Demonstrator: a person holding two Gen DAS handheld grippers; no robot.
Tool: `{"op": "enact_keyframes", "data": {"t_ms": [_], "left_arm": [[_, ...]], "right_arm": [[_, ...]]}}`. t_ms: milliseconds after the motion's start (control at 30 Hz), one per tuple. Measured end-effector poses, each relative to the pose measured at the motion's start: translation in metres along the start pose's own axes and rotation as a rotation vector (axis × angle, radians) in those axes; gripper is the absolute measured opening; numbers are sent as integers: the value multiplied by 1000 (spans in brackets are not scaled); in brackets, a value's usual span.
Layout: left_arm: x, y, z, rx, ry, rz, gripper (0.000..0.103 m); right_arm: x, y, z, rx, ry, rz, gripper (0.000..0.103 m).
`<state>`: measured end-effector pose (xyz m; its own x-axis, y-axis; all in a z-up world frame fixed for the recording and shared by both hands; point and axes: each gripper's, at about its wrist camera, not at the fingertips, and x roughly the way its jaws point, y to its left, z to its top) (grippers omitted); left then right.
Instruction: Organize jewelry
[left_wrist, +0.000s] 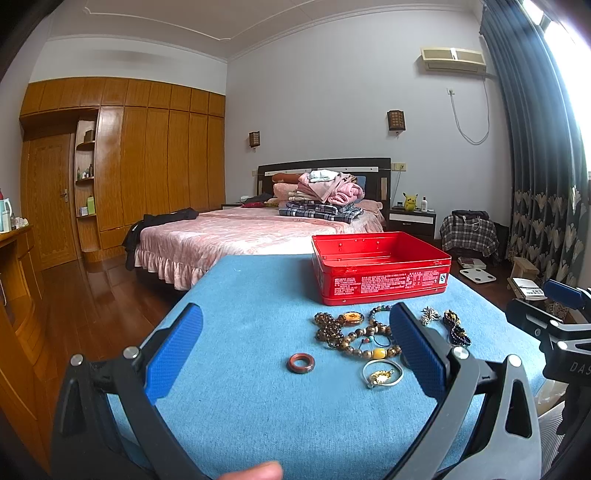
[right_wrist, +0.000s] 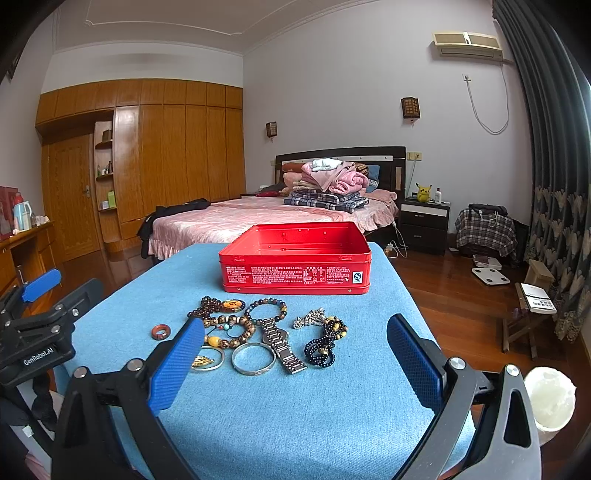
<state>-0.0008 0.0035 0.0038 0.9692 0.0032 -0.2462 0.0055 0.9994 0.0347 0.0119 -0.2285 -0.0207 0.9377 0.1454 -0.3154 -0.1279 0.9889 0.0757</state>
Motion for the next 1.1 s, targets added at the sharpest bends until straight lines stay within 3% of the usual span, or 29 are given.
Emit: {"op": "enact_keyframes", "data": {"t_ms": [1100], "left_arm": [[-1, 2, 2, -3, -2, 0, 98]], "right_arm": [[0, 0, 0, -1, 0, -1, 97]]}}
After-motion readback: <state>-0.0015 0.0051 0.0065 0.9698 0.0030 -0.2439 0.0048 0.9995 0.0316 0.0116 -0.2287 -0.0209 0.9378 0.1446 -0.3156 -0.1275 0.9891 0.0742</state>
